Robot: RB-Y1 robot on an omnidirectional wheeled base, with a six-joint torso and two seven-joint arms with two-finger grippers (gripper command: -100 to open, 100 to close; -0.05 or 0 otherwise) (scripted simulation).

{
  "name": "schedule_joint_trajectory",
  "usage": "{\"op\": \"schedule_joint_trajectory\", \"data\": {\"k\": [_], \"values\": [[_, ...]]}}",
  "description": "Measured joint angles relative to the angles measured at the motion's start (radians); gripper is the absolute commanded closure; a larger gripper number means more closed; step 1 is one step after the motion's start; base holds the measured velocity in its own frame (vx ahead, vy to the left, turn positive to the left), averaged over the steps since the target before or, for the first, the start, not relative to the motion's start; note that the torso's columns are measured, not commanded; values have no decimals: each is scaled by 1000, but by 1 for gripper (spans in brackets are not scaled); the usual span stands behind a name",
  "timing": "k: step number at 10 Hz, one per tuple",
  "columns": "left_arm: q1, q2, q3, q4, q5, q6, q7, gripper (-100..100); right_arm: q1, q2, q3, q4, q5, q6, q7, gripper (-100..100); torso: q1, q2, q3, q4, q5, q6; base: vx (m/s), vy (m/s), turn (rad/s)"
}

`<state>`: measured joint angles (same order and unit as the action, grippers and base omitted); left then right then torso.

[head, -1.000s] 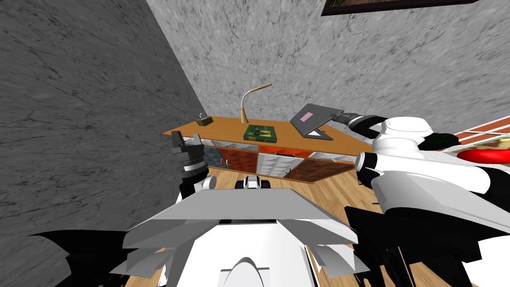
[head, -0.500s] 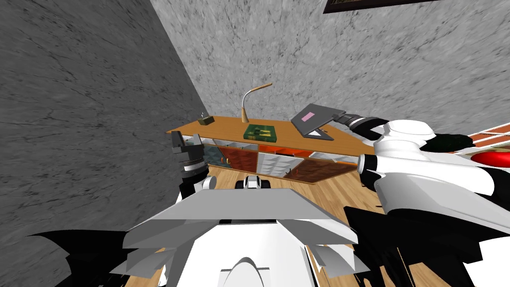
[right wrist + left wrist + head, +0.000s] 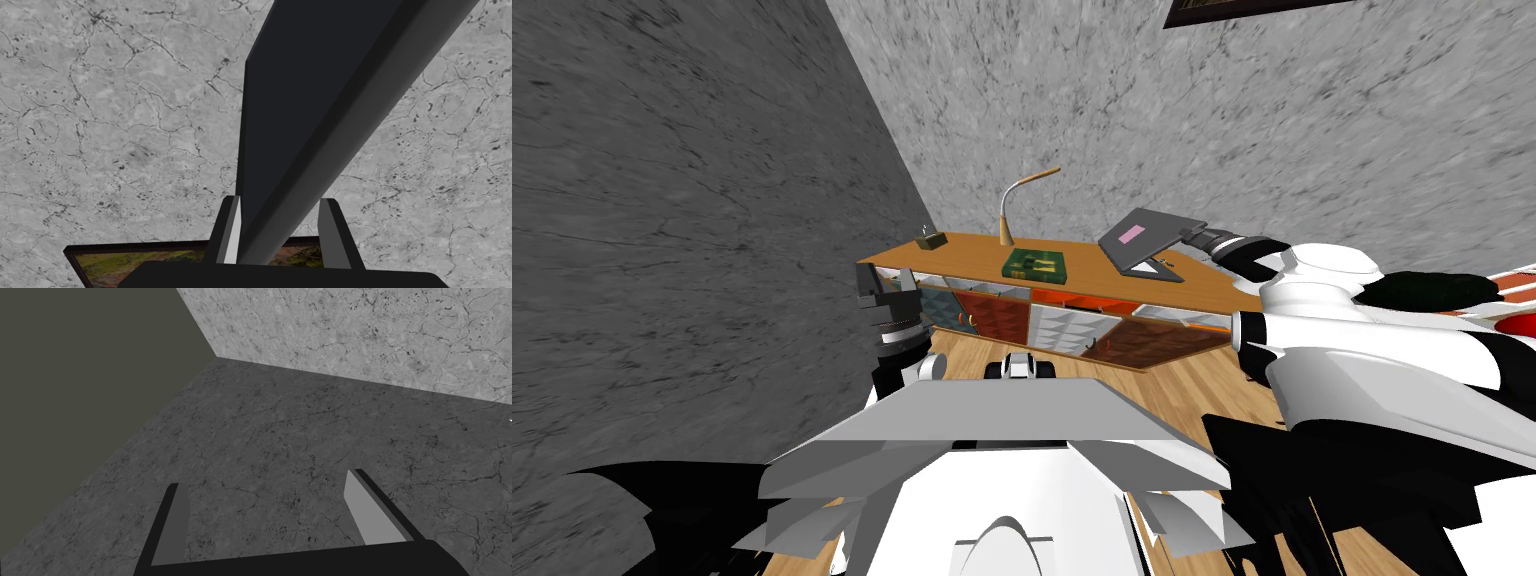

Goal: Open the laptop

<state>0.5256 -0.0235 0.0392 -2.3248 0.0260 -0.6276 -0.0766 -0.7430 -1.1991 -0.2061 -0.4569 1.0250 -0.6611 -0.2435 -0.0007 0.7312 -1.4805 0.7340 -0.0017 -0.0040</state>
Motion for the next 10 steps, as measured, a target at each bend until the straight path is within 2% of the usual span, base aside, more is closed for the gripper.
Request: {"op": "schedule_joint_trajectory", "data": {"k": [1,3,5,6,7,8,9,10], "values": [[0,0,0,0,0,0,0,0,28,-16,17,0,-36,18,18,100,-4,1,0,-3,-3,-4,-110,-69,228],[0,0,0,0,0,0,0,0,34,-28,69,5,-100,38,38,100,-5,-3,-1,-3,-5,2,-38,-35,28],[0,0,0,0,0,0,0,0,41,-25,86,-1,-163,40,36,100,-4,-2,-1,-2,-3,3,9,7,-25],[0,0,0,0,0,0,0,0,41,-24,88,2,-188,40,35,100,-3,-1,-1,-1,-2,1,-85,-59,269],[0,0,0,0,0,0,0,0,70,-35,108,-7,-222,65,53,100,-7,0,0,-4,-5,-4,-113,-71,245],[0,0,0,0,0,0,0,0,88,-46,133,-15,-256,88,64,100,-8,-2,-1,-5,-7,-2,-50,-39,67],[0,0,0,0,0,0,0,0,98,-51,154,-25,-291,96,65,100,-6,-5,-2,-5,-8,3,-8,-9,-22],[0,0,0,0,0,0,0,0,90,-50,168,-14,-323,92,68,100,-6,-4,-2,-4,-6,4,6,8,-33]]}}
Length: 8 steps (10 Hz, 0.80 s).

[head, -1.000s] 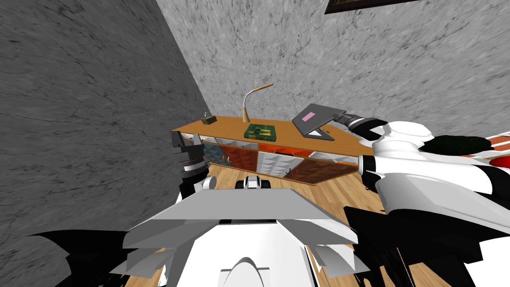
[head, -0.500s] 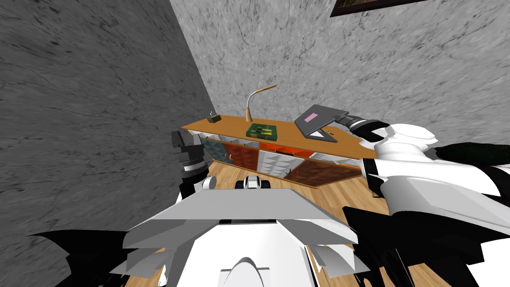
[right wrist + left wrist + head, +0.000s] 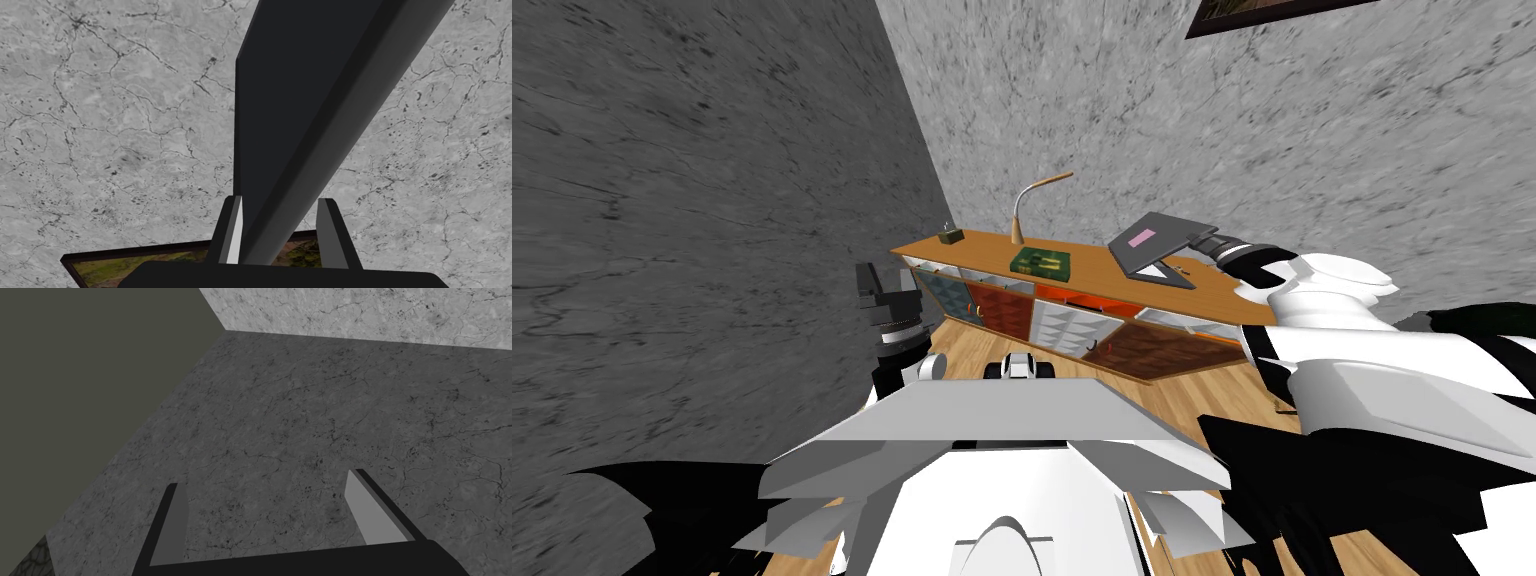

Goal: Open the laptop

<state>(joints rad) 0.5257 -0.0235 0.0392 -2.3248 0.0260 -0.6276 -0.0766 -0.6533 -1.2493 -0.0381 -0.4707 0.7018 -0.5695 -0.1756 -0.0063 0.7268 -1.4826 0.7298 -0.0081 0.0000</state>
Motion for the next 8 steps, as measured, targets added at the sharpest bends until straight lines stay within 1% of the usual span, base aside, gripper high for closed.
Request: {"op": "schedule_joint_trajectory", "data": {"k": [1,2,3,4,5,6,7,8], "values": [[0,0,0,0,0,0,0,0,-11,2,7,18,-31,-9,7,100,1,1,0,1,2,-2,7,12,-16],[0,0,0,0,0,0,0,0,-15,3,8,27,-54,-14,11,100,2,2,1,2,3,-4,-84,-48,280],[0,0,0,0,0,0,0,0,33,-16,24,0,-91,15,23,100,-2,4,2,0,0,-8,-119,-68,232],[0,0,0,0,0,0,0,0,28,-22,50,22,-124,25,44,100,-4,2,1,0,-2,-5,-59,-37,64],[0,0,0,0,0,0,0,0,-13,-17,80,77,-150,4,70,100,-2,-1,0,-1,-2,-1,-7,-10,-22],[0,0,0,0,0,0,0,0,-18,-18,97,82,-176,-1,74,100,0,-1,0,-1,-1,-1,14,1,-32],[0,0,0,0,0,0,0,0,20,-25,93,38,-211,18,59,100,1,1,1,0,0,-3,12,7,-26],[0,0,0,0,0,0,0,0,33,-23,93,24,-240,30,51,100,2,2,1,1,2,-5,-66,-32,291]]}}
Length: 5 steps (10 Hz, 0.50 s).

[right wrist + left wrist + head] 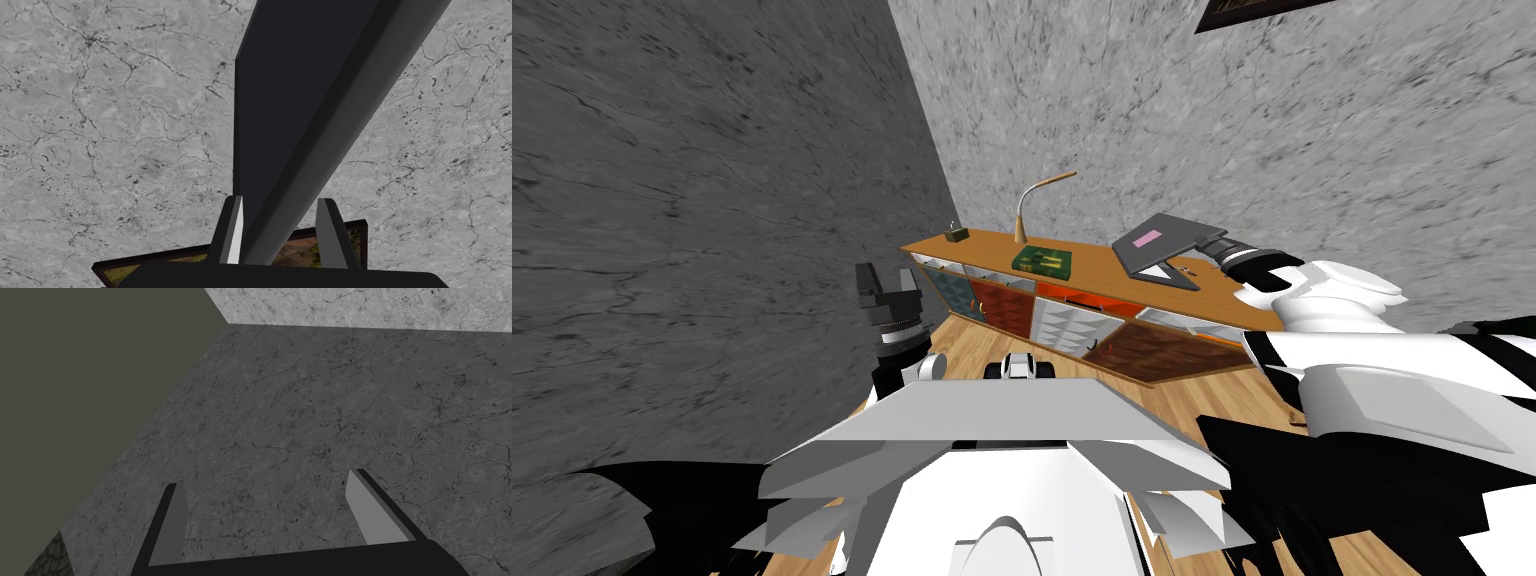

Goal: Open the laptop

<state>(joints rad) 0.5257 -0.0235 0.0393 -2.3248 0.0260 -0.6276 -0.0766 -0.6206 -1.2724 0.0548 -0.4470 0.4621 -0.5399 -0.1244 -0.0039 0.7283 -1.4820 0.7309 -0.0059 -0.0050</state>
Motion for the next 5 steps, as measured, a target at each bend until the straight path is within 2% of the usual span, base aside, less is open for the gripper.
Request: {"op": "schedule_joint_trajectory", "data": {"k": [1,2,3,4,5], "values": [[0,0,0,0,0,0,0,0,-48,-3,40,90,-16,-18,37,100,-4,0,0,-1,-2,-4,-128,-59,225],[0,0,0,0,0,0,0,0,-29,-17,70,73,-46,3,50,100,-5,0,0,-2,-3,-3,-78,-41,66],[0,0,0,0,0,0,0,0,7,-25,80,24,-81,34,43,100,-3,-1,0,-2,-4,2,-9,-15,-4],[0,0,0,0,0,0,0,0,43,-28,75,-7,-121,48,42,100,-2,-2,0,-3,-5,4,14,10,-34],[0,0,0,0,0,0,0,0,40,-25,82,4,-153,42,43,100,-2,-2,0,-2,-3,2,10,12,-25]]}}
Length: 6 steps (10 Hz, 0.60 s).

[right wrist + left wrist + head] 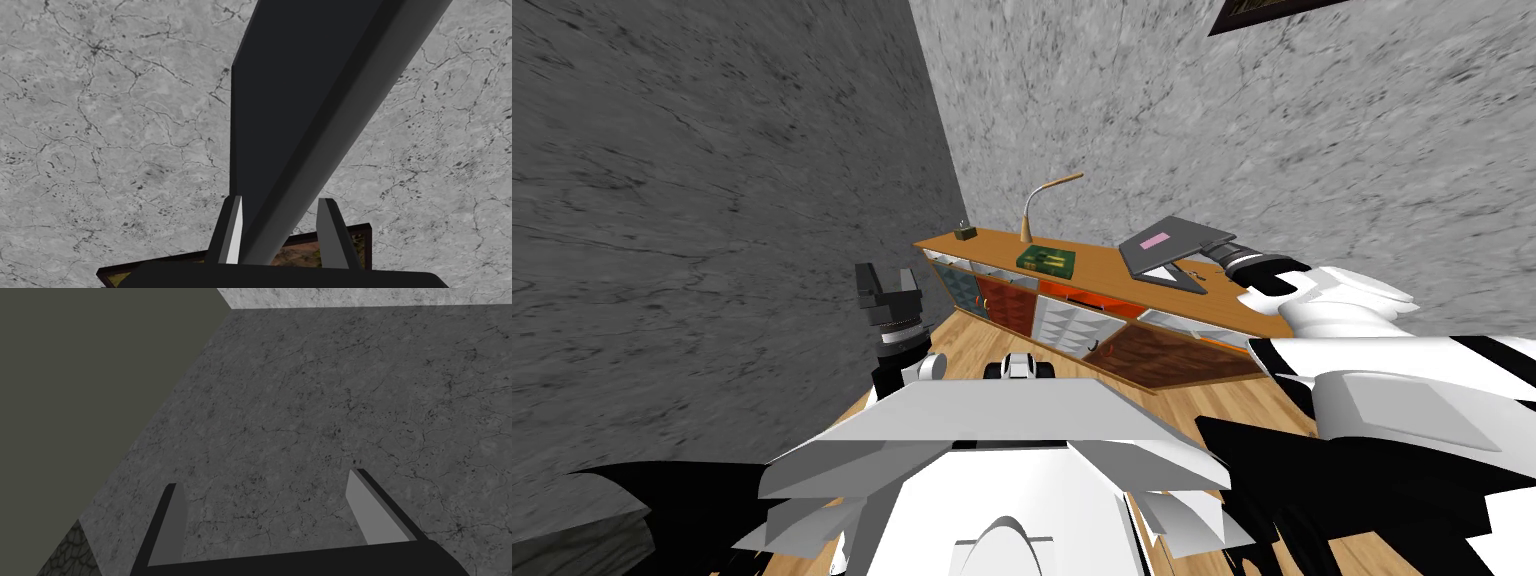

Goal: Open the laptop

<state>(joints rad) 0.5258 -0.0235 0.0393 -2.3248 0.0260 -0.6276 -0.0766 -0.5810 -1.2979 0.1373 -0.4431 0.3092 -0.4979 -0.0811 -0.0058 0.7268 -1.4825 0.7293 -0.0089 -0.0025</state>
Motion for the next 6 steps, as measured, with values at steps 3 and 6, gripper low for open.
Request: {"op": "schedule_joint_trajectory", "data": {"k": [3,6], "values": [[0,0,0,0,0,0,0,0,87,-32,22,-76,-123,73,22,100,1,2,1,1,2,-8,-92,-38,178],[0,0,0,0,0,0,0,0,98,-30,56,-91,-237,78,46,100,4,0,0,0,1,-3,3,-3,-18]]}}
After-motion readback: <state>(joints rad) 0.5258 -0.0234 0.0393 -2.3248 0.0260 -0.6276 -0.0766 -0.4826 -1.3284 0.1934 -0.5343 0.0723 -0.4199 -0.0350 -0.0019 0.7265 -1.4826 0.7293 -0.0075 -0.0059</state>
